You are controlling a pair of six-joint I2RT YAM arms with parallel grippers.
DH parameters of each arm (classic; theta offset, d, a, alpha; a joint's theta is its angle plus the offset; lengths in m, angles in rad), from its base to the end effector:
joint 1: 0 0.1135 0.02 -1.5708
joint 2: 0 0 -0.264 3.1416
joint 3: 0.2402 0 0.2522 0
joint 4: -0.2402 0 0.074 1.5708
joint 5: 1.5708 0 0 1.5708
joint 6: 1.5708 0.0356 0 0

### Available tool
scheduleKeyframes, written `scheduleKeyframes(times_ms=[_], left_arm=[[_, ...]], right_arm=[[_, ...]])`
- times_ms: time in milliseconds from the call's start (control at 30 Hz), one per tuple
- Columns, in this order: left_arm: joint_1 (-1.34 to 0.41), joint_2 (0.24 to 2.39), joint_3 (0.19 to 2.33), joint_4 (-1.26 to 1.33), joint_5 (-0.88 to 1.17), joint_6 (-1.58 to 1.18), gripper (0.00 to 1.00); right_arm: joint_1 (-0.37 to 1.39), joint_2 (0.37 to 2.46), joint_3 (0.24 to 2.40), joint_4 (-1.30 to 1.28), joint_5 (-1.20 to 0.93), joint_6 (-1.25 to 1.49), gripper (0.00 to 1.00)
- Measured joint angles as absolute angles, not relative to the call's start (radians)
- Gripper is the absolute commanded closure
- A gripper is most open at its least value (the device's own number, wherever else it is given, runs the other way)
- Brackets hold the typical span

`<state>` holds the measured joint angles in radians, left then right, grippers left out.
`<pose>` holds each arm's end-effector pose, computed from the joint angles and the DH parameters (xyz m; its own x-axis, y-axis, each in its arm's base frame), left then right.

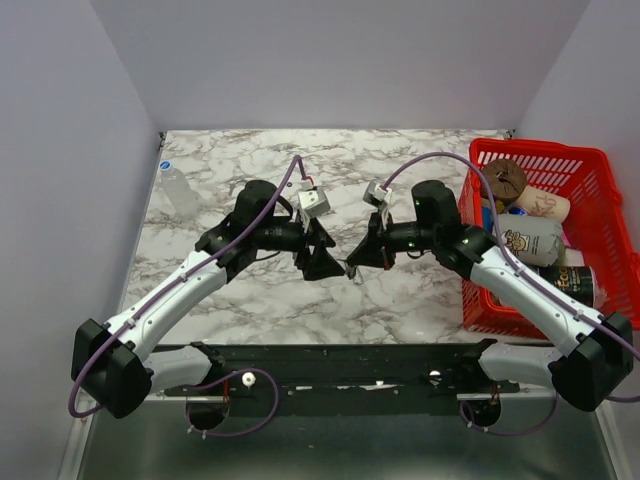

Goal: Unlock with the key

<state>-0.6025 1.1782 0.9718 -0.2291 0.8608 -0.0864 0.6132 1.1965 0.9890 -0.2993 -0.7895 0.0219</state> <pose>0.1982 -0.1691 0.3249 -0.4270 0.2255 -0.8757 0.9024 0.1675 -0.3970 0.1999 0.1715 0.3194 -0.4169 -0.2745 -0.8665 -0.9040 0.2247 0.3637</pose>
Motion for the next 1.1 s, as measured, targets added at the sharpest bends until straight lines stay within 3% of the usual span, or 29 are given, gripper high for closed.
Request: scheduleKeyframes(times_ms=[167,367,567,867,1100], left_arm=[[-0.603,1.174,0.972,-0.218,0.796,-0.1,0.01],[-0.62,1.171,0.937,-0.187,0.571,-0.183,0.01],[-0.706,1.198,0.779,-0.018,0.356,-0.4,0.02],[-0.828,1.52,0.794,0.096,0.203,-0.579,0.02],[-0.84,1.687,0.908,0.099,0.123,-0.593,0.02]], right_arm=[[0.6,1.195,0.965,-0.28,-0.722,0.054,0.99],[0.511,1.141,0.906,-0.242,-0.624,0.114,0.99],[0.425,1.023,0.839,-0.218,-0.472,0.178,0.99],[0.419,0.706,0.775,-0.217,-0.274,0.187,0.99],[0.417,0.63,0.775,-0.254,-0.22,0.169,0.99]])
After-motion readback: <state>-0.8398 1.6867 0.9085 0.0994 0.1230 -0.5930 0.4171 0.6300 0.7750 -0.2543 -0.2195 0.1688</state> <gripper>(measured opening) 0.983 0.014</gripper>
